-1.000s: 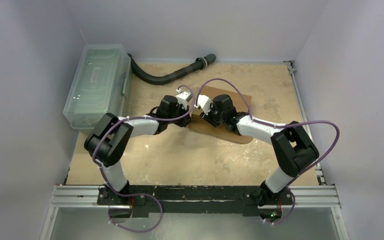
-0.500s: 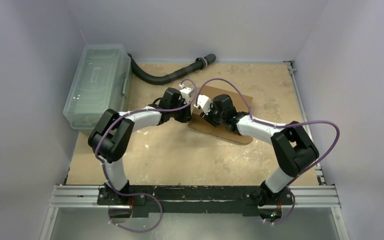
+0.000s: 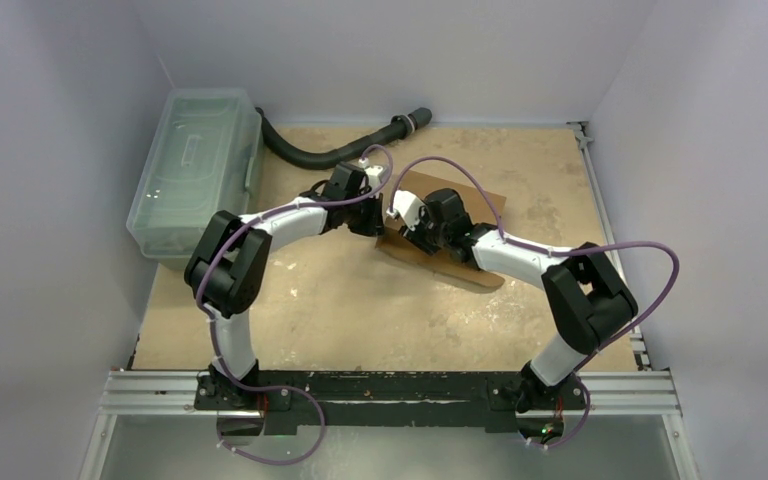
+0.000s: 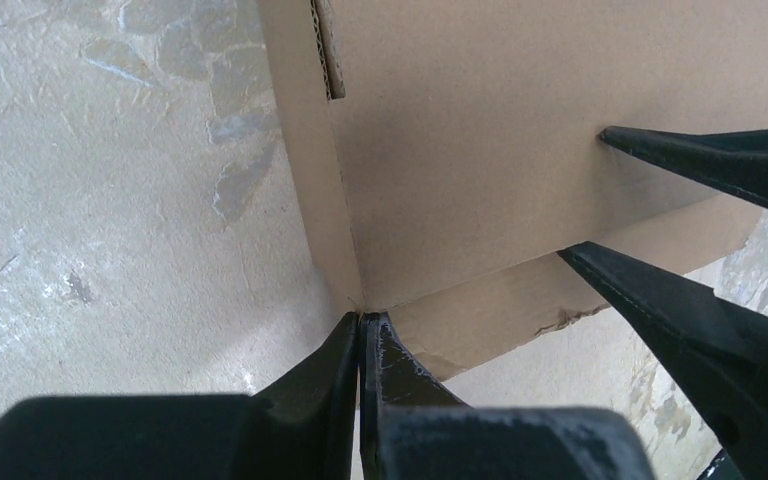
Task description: Fold the paper box
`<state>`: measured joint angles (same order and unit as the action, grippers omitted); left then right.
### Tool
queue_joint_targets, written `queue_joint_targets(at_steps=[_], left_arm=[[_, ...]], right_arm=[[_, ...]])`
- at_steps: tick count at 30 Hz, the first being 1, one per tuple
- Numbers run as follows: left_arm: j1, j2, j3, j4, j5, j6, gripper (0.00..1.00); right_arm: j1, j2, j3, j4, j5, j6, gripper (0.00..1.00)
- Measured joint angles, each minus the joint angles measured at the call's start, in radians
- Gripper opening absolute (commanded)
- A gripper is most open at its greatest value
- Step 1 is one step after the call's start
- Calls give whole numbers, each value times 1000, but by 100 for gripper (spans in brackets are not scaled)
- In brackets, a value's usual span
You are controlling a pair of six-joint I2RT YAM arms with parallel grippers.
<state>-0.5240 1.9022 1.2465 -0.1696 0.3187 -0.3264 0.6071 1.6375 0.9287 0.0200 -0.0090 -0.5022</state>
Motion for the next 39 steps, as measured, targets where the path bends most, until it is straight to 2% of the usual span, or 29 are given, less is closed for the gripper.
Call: queue_joint_targets(at_steps=[8, 12, 19, 20, 22, 24, 25, 27, 29, 30, 31, 33, 34, 36, 37, 39], left_arm=[[0, 0, 3, -3, -7, -48, 14], [0, -23, -9, 8, -6, -60, 26], [7, -154, -67, 36, -7, -78, 27], [10, -176, -75, 38, -10, -79, 30], [15, -216, -92, 47, -13, -78, 42], [25, -261, -125, 76, -19, -80, 64], [30, -278, -142, 92, -20, -83, 73], [49, -311, -182, 151, -14, -103, 79], [74, -312, -199, 208, 2, -134, 77], [87, -300, -199, 235, 15, -149, 71], [99, -285, -196, 257, 25, -162, 61], [116, -233, -167, 272, 37, -180, 44], [120, -205, -150, 275, 37, -190, 39], [127, -138, -105, 269, 29, -197, 23], [127, -106, -84, 260, 20, -201, 18], [129, -56, -51, 237, -6, -202, 11]], right_arm=[[6, -3, 5, -16, 0, 5, 56], [10, -23, 5, -38, -13, 14, 61], [26, -122, 5, -82, -43, 19, 75], [26, -139, 5, -87, -51, 18, 79], [26, -174, 5, -103, -76, 13, 85], [14, -209, 5, -129, -115, 4, 96], [0, -231, 5, -148, -147, -3, 99], [-55, -282, 5, -183, -230, -11, 99], [-150, -333, 5, -196, -310, -3, 99], [-228, -364, 3, -191, -361, 22, 97], [-281, -385, 0, -184, -385, 43, 91], [-397, -420, -5, -163, -433, 102, 67], [-441, -424, -6, -154, -451, 132, 56], [-514, -409, -6, -137, -462, 201, 26], [-539, -394, -5, -133, -459, 224, 17], [-602, -342, -5, -128, -445, 281, 5]])
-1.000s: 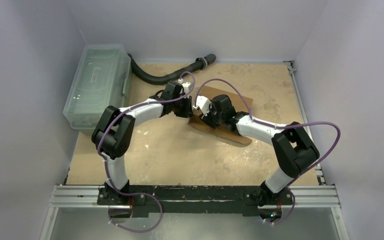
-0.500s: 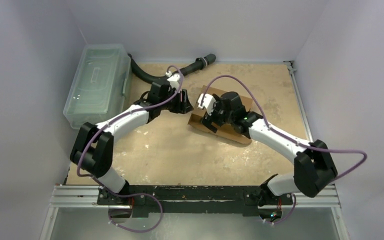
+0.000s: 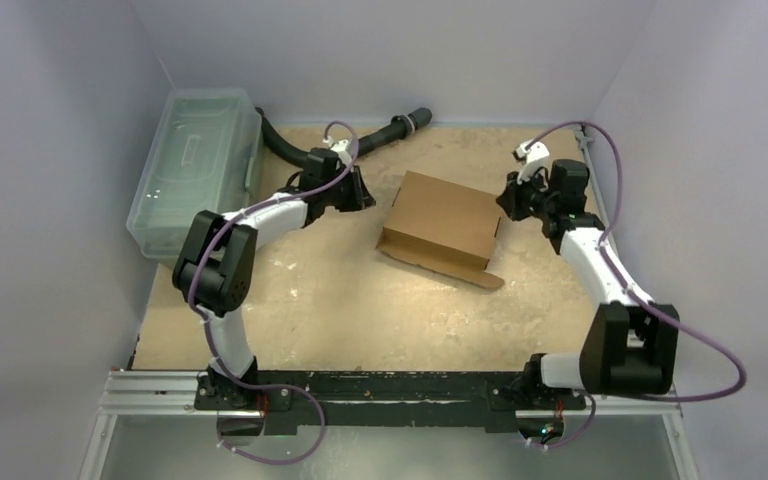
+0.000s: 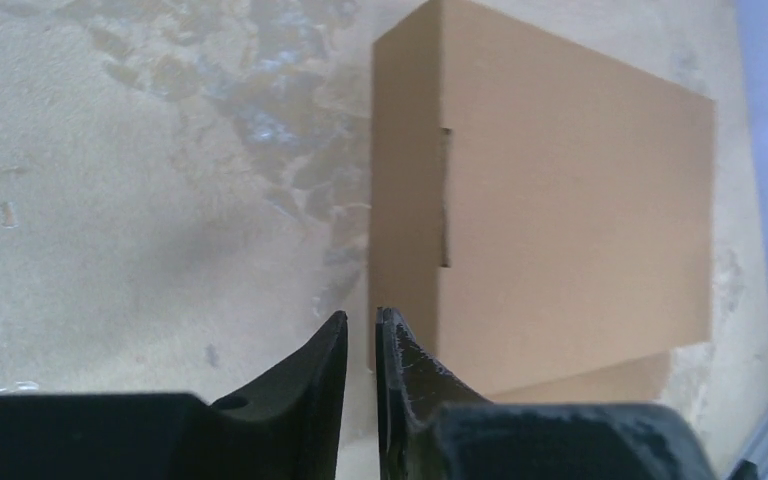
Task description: Fold the paper box
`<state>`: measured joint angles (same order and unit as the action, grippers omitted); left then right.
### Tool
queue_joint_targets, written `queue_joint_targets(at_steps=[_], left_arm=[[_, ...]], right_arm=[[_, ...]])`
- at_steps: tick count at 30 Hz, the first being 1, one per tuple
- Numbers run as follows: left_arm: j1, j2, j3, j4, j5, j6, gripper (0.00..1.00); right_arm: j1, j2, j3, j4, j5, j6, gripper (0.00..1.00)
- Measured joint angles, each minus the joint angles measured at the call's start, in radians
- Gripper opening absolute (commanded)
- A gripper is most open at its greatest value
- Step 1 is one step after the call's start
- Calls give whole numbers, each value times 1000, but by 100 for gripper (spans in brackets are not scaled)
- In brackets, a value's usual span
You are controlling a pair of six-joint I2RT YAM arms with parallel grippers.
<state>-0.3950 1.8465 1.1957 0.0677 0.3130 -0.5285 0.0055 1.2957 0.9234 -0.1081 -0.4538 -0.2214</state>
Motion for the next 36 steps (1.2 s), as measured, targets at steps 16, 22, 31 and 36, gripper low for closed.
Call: queue_joint_targets(at_steps=[16, 22, 31, 36], left_arm=[[-16, 224, 123, -122, 6, 47, 5], [-50, 225, 109, -108, 46, 50, 5], [-57, 106, -63, -59, 15, 56, 5], [-104, -76, -302, -20, -34, 2, 4]], right_arm=[[-96, 323, 28, -28, 260, 120, 0], [-34, 390, 57, -63, 254, 101, 0], [121, 401, 132, -98, 323, -7, 2], [196, 459, 211, -137, 325, -90, 4]])
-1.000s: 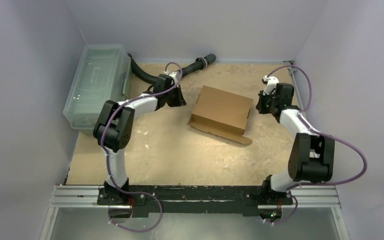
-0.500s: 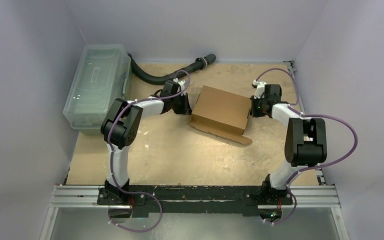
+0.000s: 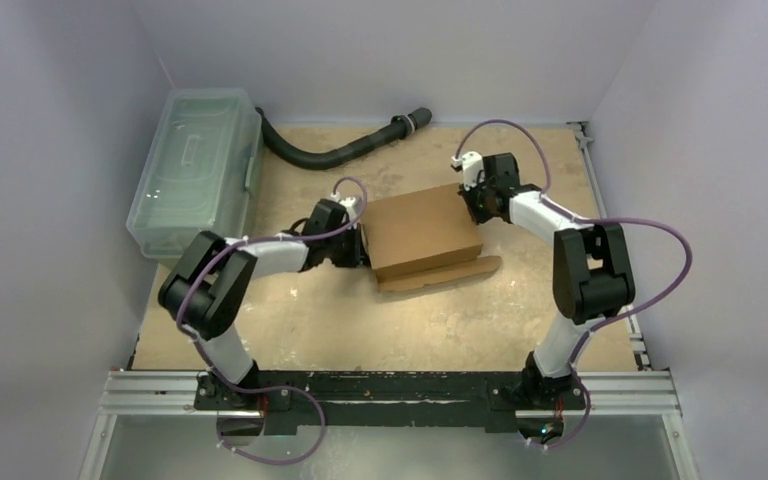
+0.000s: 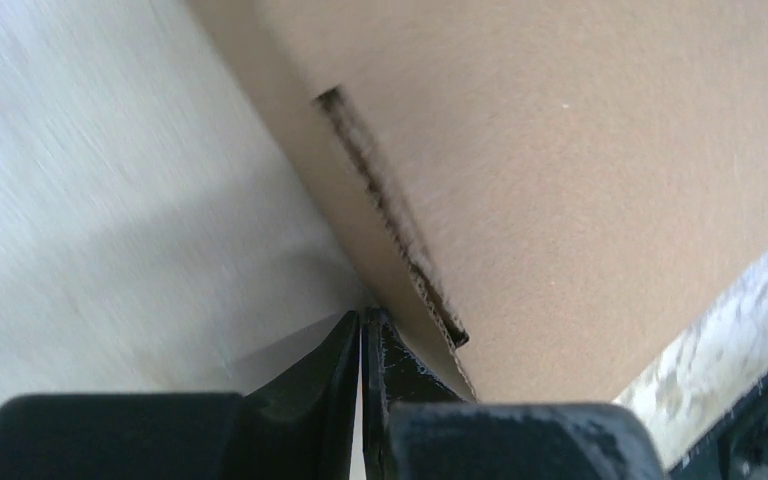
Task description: Fold the paper box
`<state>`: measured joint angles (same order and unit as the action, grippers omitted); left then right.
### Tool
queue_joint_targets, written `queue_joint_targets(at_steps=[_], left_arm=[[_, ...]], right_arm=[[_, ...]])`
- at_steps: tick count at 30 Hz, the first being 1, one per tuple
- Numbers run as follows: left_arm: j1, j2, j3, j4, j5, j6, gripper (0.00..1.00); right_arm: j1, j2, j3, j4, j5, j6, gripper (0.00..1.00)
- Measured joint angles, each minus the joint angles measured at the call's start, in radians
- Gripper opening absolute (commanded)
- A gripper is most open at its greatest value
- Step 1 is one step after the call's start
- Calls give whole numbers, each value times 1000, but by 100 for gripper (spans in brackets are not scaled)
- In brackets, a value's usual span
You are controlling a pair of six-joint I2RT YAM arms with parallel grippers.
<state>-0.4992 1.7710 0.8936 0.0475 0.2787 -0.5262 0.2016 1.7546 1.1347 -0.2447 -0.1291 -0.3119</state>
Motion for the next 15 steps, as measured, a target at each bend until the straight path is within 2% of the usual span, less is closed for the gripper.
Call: queue_joint_targets(at_steps=[4, 11, 13, 15], left_arm=[[-79, -125, -151, 21, -33, -63, 5], [-110, -335, -282, -13, -114, -113, 13], [-109, -420, -298, -40, -139, -117, 21], [-109, -517, -303, -80, -160, -113, 35]], right_arm=[[42, 58, 65, -31, -4, -35, 9], [63, 34, 84, -79, 43, -53, 43], [47, -26, 68, -82, 61, -57, 51], [10, -134, 31, -83, 59, -63, 61]])
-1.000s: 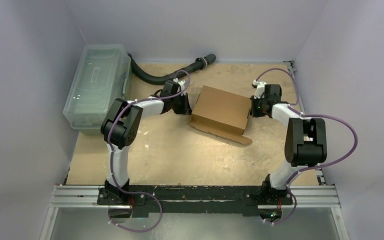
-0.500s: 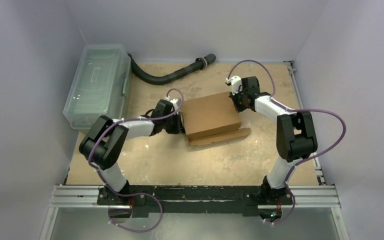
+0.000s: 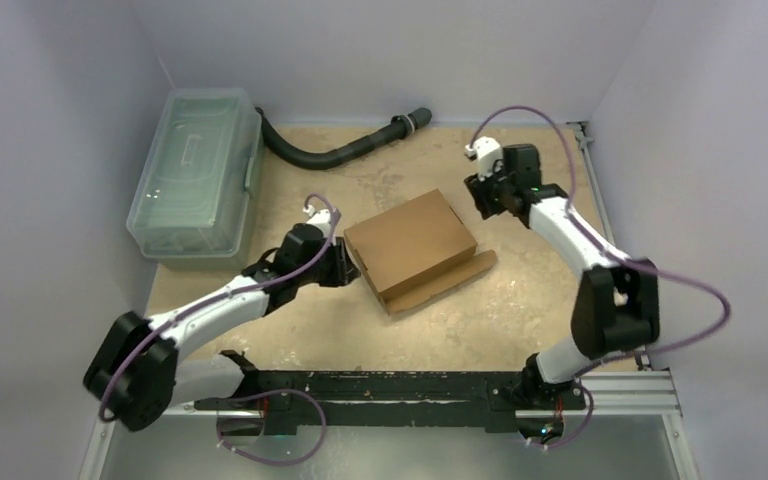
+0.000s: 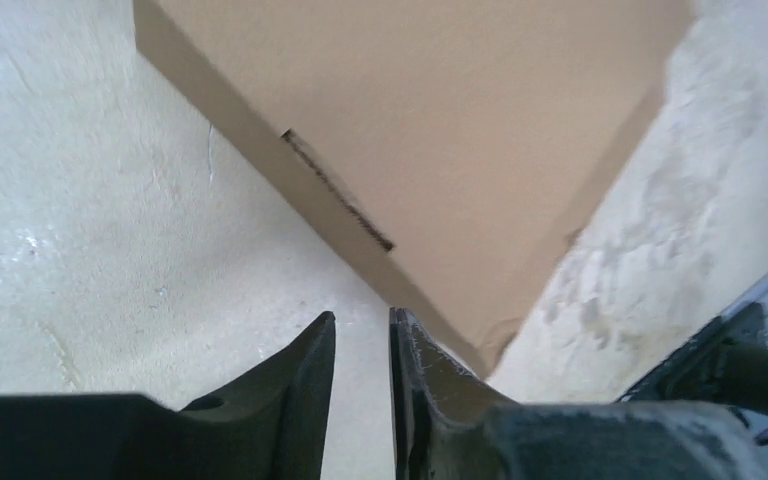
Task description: Fold the paper box
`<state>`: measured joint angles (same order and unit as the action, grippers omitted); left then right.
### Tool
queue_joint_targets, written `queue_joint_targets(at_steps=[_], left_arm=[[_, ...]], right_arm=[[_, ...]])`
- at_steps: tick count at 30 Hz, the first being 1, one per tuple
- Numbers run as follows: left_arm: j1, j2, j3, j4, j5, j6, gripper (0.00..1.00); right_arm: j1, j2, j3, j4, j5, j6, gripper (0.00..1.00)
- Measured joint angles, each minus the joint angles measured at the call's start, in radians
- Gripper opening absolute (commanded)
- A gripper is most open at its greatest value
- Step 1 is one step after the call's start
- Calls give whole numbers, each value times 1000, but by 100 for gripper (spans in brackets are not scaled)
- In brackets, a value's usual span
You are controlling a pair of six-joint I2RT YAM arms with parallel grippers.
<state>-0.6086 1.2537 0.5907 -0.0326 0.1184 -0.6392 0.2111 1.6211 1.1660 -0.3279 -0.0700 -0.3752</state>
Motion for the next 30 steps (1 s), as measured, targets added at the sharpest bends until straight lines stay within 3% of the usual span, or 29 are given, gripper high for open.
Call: queue_joint_targets(at_steps=[3, 5, 6, 9, 14, 20, 30], left_arm=[[0, -131, 4, -30, -35, 31, 73], [3, -189, 18, -39, -55, 67, 97], [8, -209, 29, -35, -64, 87, 99], [43, -212, 69, 18, -69, 138, 99], [175, -19, 234, 81, 9, 204, 93], [204, 300, 480, 48, 103, 309, 86], [203, 541, 619, -10, 171, 422, 86]], right_arm=[[-80, -184, -68, 5, -71, -3, 94], [-153, -296, -132, 10, -183, 10, 99], [-204, -352, -175, 18, -272, 21, 99], [-344, -436, -288, 37, -512, 109, 98], [-399, -319, -389, 107, -752, 323, 94], [-421, -268, -546, 237, -763, 596, 95], [-473, -274, -675, 379, -727, 829, 82]])
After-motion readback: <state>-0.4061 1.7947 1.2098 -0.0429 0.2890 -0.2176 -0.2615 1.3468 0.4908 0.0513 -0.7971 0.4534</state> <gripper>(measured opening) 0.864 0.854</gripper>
